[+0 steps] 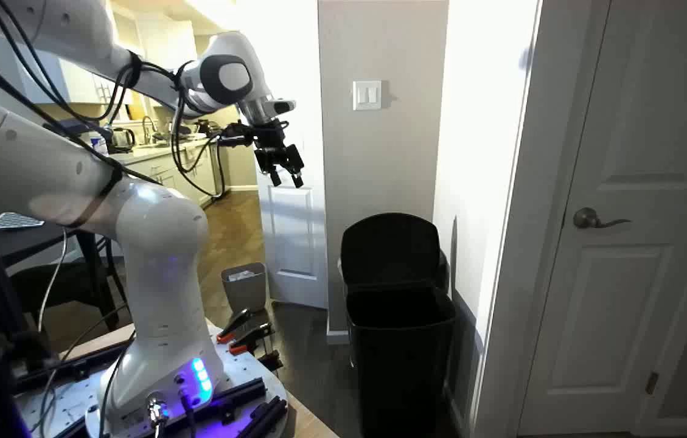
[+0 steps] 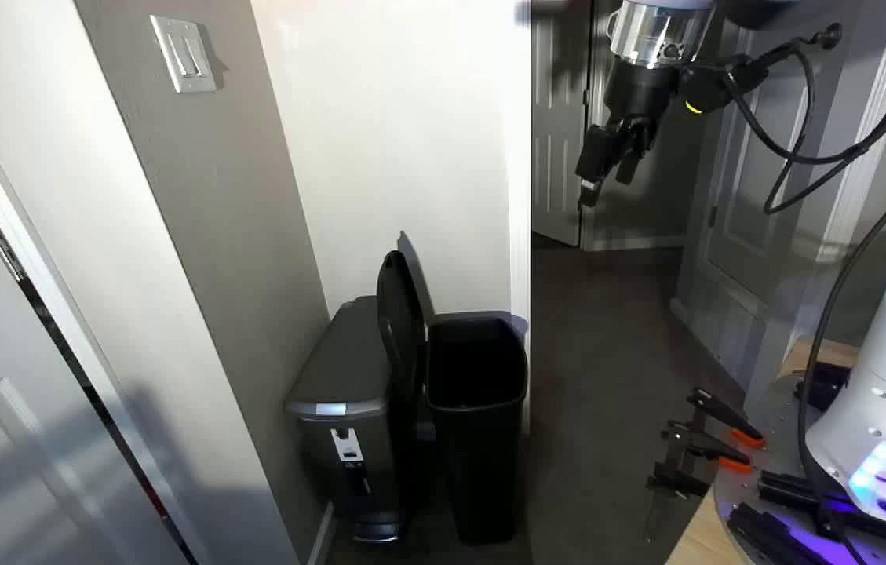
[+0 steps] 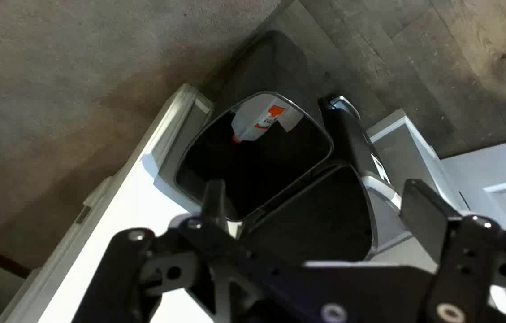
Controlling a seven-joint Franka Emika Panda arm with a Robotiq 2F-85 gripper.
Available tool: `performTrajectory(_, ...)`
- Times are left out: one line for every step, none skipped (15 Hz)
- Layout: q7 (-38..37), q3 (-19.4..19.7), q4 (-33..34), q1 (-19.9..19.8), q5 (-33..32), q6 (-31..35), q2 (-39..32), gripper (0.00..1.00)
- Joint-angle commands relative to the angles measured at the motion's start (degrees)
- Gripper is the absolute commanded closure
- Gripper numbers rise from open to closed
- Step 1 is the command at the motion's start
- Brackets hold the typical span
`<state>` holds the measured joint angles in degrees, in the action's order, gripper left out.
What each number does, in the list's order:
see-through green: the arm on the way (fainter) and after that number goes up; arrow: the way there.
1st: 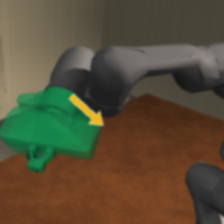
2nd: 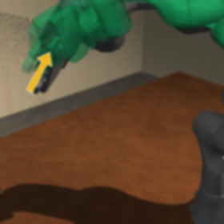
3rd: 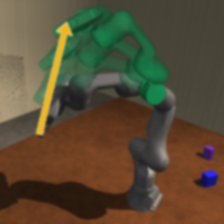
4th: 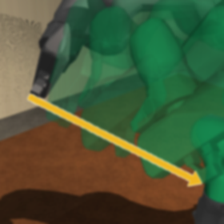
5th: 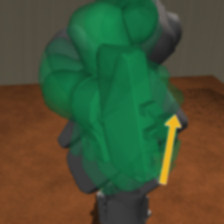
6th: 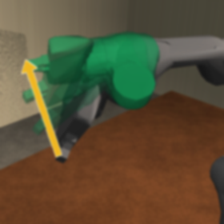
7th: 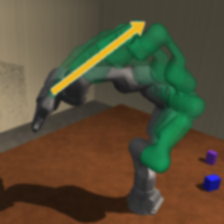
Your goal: Close the bin
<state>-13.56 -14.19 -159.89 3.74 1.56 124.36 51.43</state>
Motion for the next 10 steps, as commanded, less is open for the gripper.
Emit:
performTrajectory(-0.4,0.5,-0.6,0.5,-0.6,-0.4,-0.2,0.0)
performTrajectory(-0.4,0.6,-1.4,0.6,-0.6,-0.4,-0.4,0.0)
performTrajectory(-0.4,0.6,-1.8,0.6,-0.6,-0.4,-0.6,0.0)
performTrajectory(-0.4,0.6,-1.8,0.6,-0.6,-0.4,-0.7,0.0)
performTrajectory(-0.4,0.6,-1.8,0.6,-0.6,-0.4,-0.7,0.0)
performTrajectory(-0.4,0.6,-1.8,0.6,-0.6,-0.4,-0.7,0.0)
performTrajectory(-0.4,0.6,-1.8,0.6,-0.6,-0.4,-0.7,0.0)
performTrajectory(-0.4,0.6,-1.8,0.6,-0.6,-0.4,-0.7,0.0)
performTrajectory(-0.4,0.6,-1.8,0.6,-0.6,-0.4,-0.7,0.0)
performTrajectory(-0.4,0.6,-1.8,0.6,-0.6,-0.4,-0.7,0.0)
